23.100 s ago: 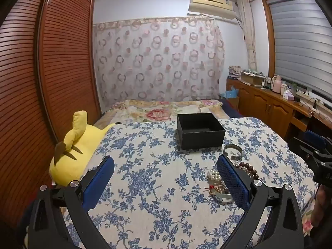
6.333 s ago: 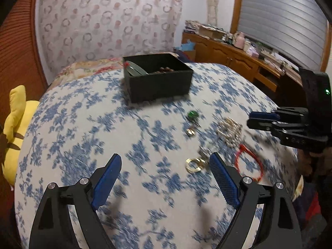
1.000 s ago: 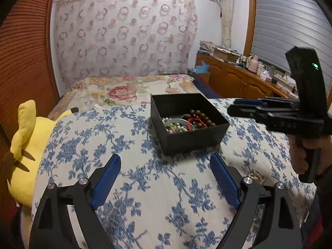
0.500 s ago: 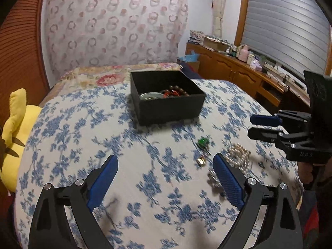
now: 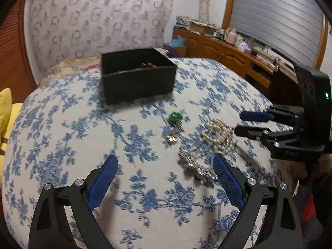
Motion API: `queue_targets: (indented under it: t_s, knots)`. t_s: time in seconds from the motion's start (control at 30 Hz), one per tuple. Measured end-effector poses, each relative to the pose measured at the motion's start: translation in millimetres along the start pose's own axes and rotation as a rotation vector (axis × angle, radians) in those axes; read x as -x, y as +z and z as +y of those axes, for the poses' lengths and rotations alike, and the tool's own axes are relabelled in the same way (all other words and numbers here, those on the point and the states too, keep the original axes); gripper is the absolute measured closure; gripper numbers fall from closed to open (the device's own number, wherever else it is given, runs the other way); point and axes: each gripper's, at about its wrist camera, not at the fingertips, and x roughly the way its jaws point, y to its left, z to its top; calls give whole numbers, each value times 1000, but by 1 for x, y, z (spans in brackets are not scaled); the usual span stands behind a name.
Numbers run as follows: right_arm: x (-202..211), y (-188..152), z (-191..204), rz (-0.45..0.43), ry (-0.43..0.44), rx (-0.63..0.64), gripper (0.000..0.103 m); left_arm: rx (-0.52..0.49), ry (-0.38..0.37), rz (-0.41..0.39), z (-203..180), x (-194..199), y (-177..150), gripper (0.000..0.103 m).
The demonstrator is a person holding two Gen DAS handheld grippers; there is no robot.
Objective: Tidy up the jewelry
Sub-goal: 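Move both tools back over the remaining jewelry, then grasp the silver hair comb with the left tool while the right tool reaches the pearl strand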
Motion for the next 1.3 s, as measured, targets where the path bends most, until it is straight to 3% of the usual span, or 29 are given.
queue_targets:
  t_s: [0.5, 0.67, 0.9, 0.97, 1.03, 1.3]
  knots:
    - [6, -4, -12, -43, 18, -60, 57, -122, -19, 64, -34, -17, 4, 14]
    - [8, -4, -16, -55, 25, -81, 57, -151, -13, 78, -41, -22, 6, 29]
    - [8, -4, -16, -54, 24, -80, 57, -178, -7, 91, -45, -30, 5, 33]
    - [8, -4, -16, -55, 24, -81, 57, -183, -5, 85, -45, -28, 5, 44]
    - [8, -4, -16, -55, 24, -81, 57, -185, -9, 85, -44, -26, 4, 49]
    - [7, -4, -15, -50, 25, -74, 57, -175, 4, 78, -31, -10, -3, 50]
